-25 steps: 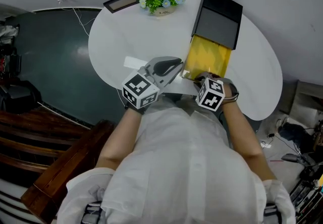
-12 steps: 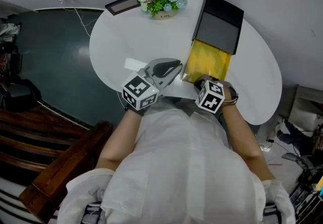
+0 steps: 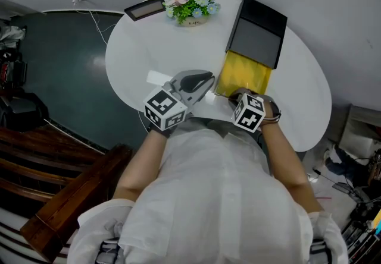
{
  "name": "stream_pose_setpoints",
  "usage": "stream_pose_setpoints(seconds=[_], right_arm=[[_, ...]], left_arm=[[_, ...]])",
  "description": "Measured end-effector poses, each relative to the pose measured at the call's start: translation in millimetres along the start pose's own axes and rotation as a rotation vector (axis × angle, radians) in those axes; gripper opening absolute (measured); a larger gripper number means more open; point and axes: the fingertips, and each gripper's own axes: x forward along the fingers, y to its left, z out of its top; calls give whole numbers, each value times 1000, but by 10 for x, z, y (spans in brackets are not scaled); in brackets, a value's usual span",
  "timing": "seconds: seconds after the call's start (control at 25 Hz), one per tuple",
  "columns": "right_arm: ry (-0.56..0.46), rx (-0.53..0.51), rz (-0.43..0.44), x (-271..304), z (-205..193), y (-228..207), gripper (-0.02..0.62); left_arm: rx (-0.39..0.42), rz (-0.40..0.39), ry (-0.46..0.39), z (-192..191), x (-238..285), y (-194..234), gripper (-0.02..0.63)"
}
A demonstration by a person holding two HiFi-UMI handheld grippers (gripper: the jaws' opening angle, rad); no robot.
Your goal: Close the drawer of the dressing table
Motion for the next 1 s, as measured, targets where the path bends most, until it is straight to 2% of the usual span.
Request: stream_pose_setpoints(seconds=[0.32, 0.8, 1.0], right_arm=[[-2, -5, -26, -33, -13, -205, 23], [8, -5, -138, -132, -28, -667, 23], [19, -4, -159, -113, -45, -808, 23]], left_arm=[[1, 10, -4, 13, 54, 32, 44], [-2, 12, 2, -2, 74, -7, 44], [-3, 19, 1, -14, 73, 5, 44]])
